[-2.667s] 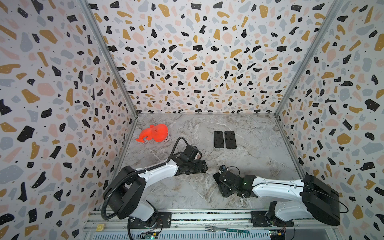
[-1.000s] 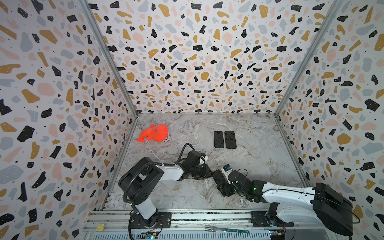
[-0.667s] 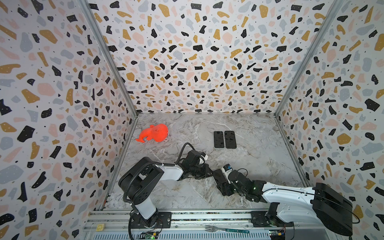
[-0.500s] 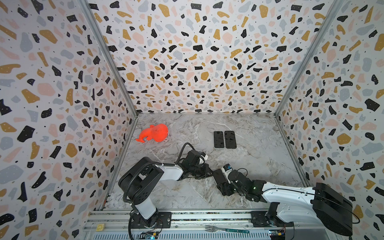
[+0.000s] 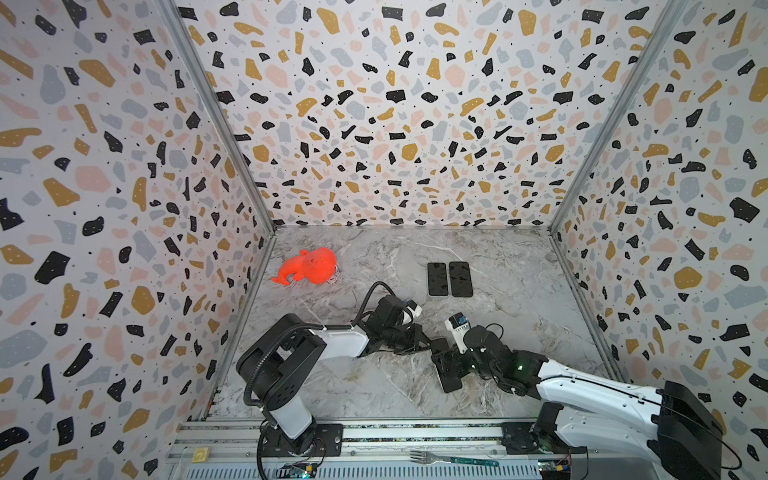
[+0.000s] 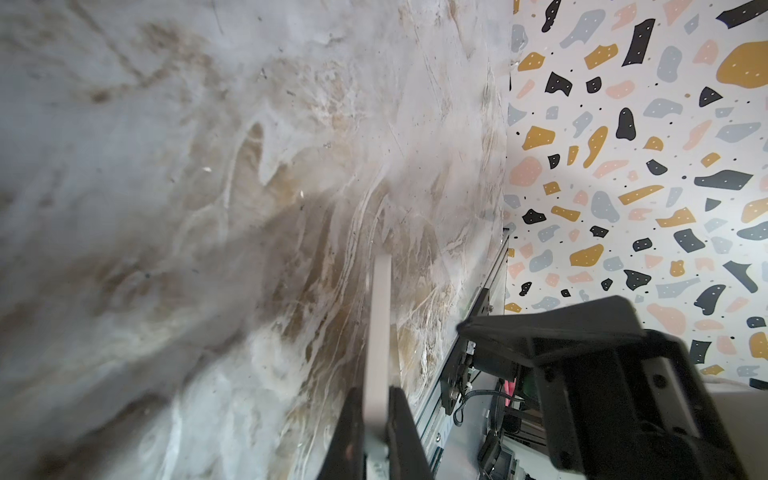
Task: Put the phone into the phone case
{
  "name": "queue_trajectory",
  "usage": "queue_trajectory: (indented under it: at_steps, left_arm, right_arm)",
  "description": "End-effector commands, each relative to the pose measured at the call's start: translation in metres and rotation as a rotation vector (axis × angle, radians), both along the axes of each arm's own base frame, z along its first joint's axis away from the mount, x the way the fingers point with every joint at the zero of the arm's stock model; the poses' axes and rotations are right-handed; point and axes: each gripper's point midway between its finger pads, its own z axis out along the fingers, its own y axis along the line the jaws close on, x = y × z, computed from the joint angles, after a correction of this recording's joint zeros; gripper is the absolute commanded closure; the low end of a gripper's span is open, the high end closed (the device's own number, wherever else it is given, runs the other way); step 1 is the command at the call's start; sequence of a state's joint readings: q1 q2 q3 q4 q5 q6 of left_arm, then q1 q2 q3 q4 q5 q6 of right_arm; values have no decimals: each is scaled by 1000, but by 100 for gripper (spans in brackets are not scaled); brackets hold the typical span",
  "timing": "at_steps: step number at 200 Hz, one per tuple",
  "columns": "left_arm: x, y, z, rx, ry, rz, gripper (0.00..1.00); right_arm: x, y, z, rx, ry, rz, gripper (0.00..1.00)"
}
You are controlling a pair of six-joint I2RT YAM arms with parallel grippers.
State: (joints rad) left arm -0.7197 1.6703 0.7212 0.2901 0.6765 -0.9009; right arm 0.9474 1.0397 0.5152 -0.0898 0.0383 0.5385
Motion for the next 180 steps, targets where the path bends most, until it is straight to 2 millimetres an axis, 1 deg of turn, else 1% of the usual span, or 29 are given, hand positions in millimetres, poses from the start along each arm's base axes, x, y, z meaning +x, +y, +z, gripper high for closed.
queue_trajectory:
  at_steps: [1, 28, 48, 65, 100, 124, 150, 180]
  left_arm:
    - [12, -4, 19, -39, -25, 20, 100]
    - [23, -4, 41, -99, -41, 59, 100]
    - [35, -4, 56, -149, -42, 97, 100]
    - [42, -4, 66, -186, -39, 119, 100]
    - [51, 1, 79, -234, -45, 150, 100]
    - [61, 2, 98, -326, -38, 191, 100]
    - [70, -1, 124, -432, -38, 212, 100]
    - [76, -3, 137, -458, -59, 219, 100]
  right_arm:
    - [8, -7, 26, 4, -27, -30, 16]
    - [16, -18, 48, 79, -23, -111, 16]
    - [19, -27, 55, 157, -1, -166, 16]
    - [20, -30, 63, 245, 21, -191, 16]
    - [25, -38, 73, 350, 93, -285, 16]
    - [23, -43, 75, 429, 139, -346, 16]
    - [21, -46, 85, 595, 174, -359, 17]
    - [23, -55, 95, 778, 206, -375, 20]
